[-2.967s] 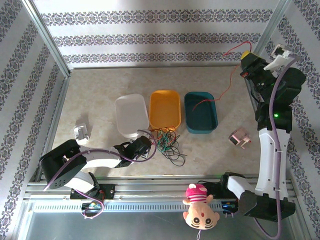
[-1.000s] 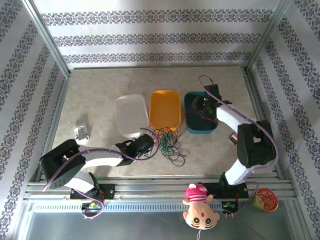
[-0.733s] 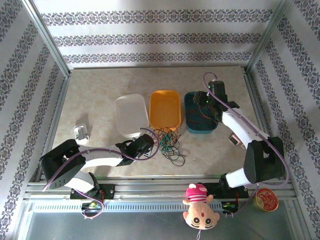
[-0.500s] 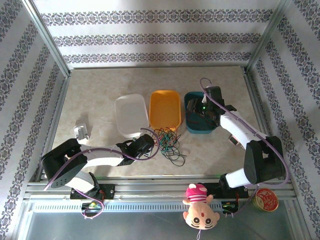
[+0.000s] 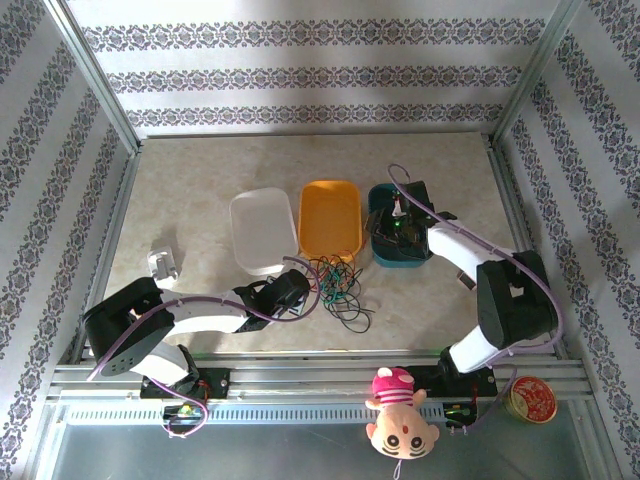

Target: Untangle the cables

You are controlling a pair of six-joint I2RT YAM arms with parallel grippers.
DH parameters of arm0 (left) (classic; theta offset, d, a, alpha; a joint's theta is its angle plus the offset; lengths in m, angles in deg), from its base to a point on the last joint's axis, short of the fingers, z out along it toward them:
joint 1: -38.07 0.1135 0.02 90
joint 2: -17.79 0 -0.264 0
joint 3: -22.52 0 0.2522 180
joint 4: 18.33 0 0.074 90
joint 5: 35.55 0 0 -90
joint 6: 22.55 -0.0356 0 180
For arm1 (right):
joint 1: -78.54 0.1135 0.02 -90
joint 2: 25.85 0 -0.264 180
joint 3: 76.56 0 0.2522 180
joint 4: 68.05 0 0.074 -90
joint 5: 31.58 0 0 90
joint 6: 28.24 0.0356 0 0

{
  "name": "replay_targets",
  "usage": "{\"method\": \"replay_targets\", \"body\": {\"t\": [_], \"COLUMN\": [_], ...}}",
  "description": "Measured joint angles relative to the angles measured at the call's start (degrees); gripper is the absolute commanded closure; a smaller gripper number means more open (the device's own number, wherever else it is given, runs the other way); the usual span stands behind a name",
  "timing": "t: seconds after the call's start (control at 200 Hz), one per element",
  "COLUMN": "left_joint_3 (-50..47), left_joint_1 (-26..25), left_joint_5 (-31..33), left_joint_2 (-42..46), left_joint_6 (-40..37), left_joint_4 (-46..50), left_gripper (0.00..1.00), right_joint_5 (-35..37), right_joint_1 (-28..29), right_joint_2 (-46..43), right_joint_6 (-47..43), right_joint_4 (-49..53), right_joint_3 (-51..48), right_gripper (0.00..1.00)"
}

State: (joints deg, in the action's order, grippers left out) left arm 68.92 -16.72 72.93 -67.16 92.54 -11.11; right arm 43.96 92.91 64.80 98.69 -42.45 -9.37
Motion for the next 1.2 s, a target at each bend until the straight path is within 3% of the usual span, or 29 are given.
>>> {"method": "replay_targets", "body": {"t": [0.29,0.67,0.864,1.069,1.204], "left_joint_3": [0.0,0.2,0.3,0.6,0.6], "left_joint_1": [0.0,0.0,0.0,0.0,0.0], "left_joint_5": [0.0,0.0,0.0,0.0,0.0], "left_joint_2": [-0.1,-0.5,-0.5,-0.6,-0.7], "left_joint_6": [0.0,0.0,-0.3,-0.6,-0.6], "left_joint_4": [0.2,0.2,0.4,1.0,1.2], "left_gripper": [1.00,1.00,1.00,1.00,1.00], "right_joint_5": [-1.7,-3.3,-3.2,-2.8,-1.8], "right_joint_1": [-4.1,-4.4,-4.4,-4.4,-4.4], "right_joint_2": [1.5,7.3,9.4,11.0,10.7], "right_joint_6": [6.0,14.5,18.3,22.8,24.1], "right_joint_4": [-4.7,-8.5,-10.6,-13.5,-15.1], "right_joint_3": [0.1,1.2,2.1,1.9,1.3], "right_gripper": [0.49,0.51,0.66,1.00,1.00]}}
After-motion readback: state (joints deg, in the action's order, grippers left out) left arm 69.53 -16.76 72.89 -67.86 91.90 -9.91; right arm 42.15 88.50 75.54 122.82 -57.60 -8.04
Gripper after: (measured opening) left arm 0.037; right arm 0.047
